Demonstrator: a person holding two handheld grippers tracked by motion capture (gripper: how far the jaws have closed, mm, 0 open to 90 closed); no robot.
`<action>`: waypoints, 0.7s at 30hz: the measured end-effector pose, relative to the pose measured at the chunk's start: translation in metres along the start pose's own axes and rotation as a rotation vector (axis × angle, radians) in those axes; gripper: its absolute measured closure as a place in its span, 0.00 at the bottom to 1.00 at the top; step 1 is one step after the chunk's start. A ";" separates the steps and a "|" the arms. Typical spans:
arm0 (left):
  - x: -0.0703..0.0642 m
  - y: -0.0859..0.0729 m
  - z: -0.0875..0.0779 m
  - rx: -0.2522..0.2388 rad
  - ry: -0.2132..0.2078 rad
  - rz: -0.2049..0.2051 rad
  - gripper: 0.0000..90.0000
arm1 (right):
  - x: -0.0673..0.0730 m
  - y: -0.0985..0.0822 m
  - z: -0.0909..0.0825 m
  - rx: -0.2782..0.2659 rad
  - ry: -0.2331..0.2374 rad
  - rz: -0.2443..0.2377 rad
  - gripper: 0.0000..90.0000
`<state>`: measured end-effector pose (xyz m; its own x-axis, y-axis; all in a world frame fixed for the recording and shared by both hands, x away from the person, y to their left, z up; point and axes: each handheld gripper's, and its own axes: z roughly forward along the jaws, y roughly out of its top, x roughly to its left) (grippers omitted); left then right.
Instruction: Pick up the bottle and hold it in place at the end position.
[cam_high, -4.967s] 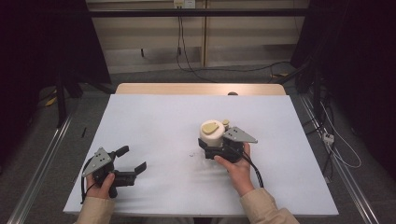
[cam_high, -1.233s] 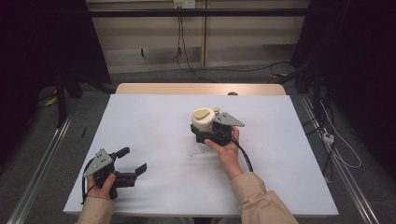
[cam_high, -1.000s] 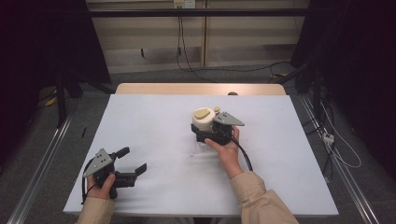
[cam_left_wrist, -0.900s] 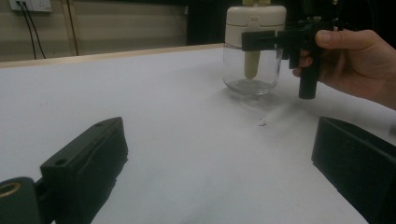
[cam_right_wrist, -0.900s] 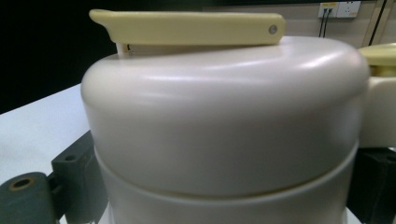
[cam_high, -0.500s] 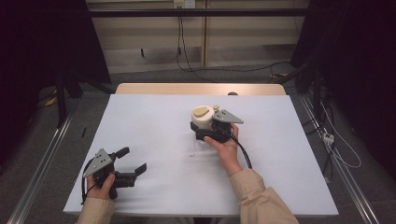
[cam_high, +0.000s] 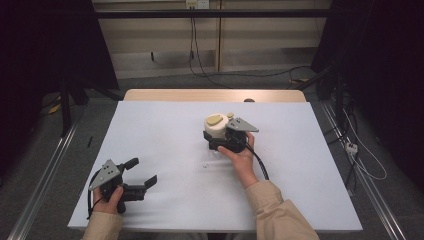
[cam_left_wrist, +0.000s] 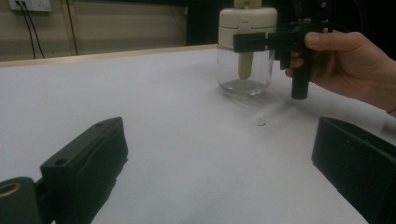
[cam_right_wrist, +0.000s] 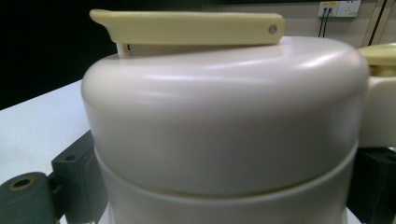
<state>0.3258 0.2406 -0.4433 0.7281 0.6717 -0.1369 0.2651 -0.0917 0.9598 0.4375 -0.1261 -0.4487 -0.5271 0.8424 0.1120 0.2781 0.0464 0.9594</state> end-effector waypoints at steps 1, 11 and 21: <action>0.000 0.000 0.000 0.001 0.001 0.000 0.03 | 0.000 0.000 0.000 -0.002 -0.001 -0.001 0.08; 0.001 0.000 0.000 0.006 0.000 0.001 0.03 | 0.004 0.001 0.007 -0.005 0.009 -0.002 0.08; 0.001 -0.001 -0.001 0.000 0.000 -0.006 0.03 | 0.005 0.001 0.013 -0.003 0.011 -0.010 0.08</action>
<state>0.3255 0.2420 -0.4440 0.7263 0.6724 -0.1424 0.2691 -0.0875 0.9591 0.4454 -0.1150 -0.4509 -0.5388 0.8359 0.1052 0.2706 0.0535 0.9612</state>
